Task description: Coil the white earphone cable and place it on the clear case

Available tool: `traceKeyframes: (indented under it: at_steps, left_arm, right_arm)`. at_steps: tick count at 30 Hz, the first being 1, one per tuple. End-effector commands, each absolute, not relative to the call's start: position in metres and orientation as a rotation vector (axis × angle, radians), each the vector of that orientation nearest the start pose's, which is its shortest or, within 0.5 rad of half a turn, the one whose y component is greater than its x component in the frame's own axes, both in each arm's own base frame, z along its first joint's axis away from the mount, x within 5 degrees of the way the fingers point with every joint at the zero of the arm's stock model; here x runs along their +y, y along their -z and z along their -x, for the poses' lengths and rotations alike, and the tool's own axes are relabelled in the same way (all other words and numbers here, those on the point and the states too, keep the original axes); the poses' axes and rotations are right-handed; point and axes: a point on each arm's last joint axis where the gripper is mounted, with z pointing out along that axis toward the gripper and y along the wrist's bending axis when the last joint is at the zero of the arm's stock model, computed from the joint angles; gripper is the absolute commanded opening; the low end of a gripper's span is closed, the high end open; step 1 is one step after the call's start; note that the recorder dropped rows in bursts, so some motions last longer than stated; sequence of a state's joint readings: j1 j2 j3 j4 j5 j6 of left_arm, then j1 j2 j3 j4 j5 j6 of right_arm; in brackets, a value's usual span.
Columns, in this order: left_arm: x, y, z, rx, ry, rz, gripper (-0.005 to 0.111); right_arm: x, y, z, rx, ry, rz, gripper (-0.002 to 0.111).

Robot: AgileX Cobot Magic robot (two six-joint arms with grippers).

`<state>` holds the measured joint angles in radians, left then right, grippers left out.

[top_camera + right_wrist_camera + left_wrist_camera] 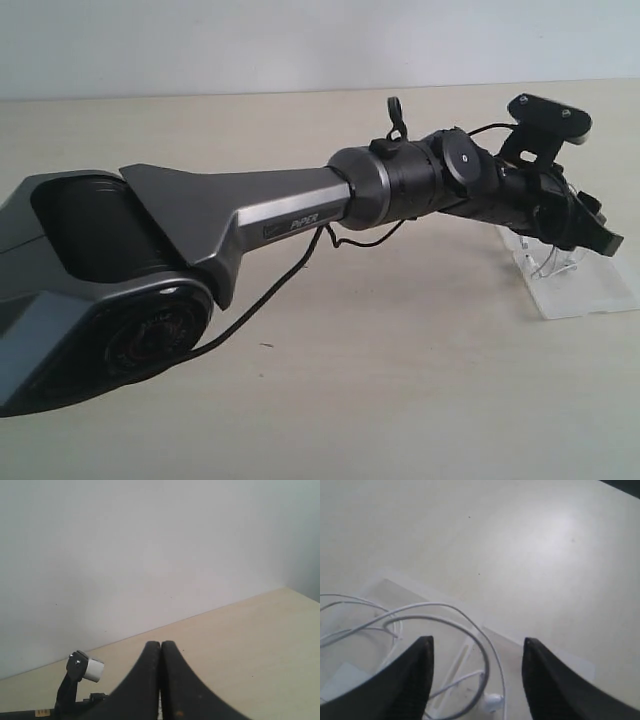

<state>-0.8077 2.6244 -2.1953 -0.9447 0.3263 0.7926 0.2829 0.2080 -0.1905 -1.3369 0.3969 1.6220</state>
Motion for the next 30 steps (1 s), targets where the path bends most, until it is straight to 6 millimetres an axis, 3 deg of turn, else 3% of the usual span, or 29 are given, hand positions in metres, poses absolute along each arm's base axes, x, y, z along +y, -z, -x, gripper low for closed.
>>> traceKeyframes:
  at_steps: [1,7,15,18,23,30]
  left_arm:
    - [-0.439,-0.122,-0.387,2.023,0.847,-0.846,0.053]
    - [-0.440,-0.128,-0.390,2.027,0.909,-0.732,0.053]
    - [-0.453,-0.143,-0.382,1.989,0.963,-0.729,0.053]
    - [-0.455,-0.144,-0.380,2.021,1.003,-0.639,0.062]
    - [-0.456,-0.137,-0.377,2.023,0.965,-0.736,0.066]
    - [-0.451,-0.123,-0.370,1.992,0.778,-1.107,0.066]
  right_arm:
    - [-0.015,-0.255,-0.071,1.566,-0.145,-0.305,0.000]
    - [-0.015,-0.255,-0.071,1.566,-0.145,-0.305,0.000]
    - [-0.015,-0.255,-0.071,1.566,-0.145,-0.305,0.000]
    - [-0.015,-0.255,-0.071,1.566,-0.145,-0.305,0.000]
    - [-0.015,-0.255,-0.071,1.567,-0.135,-0.303,0.000]
    - [-0.015,-0.255,-0.071,1.568,-0.133,-0.301,0.000]
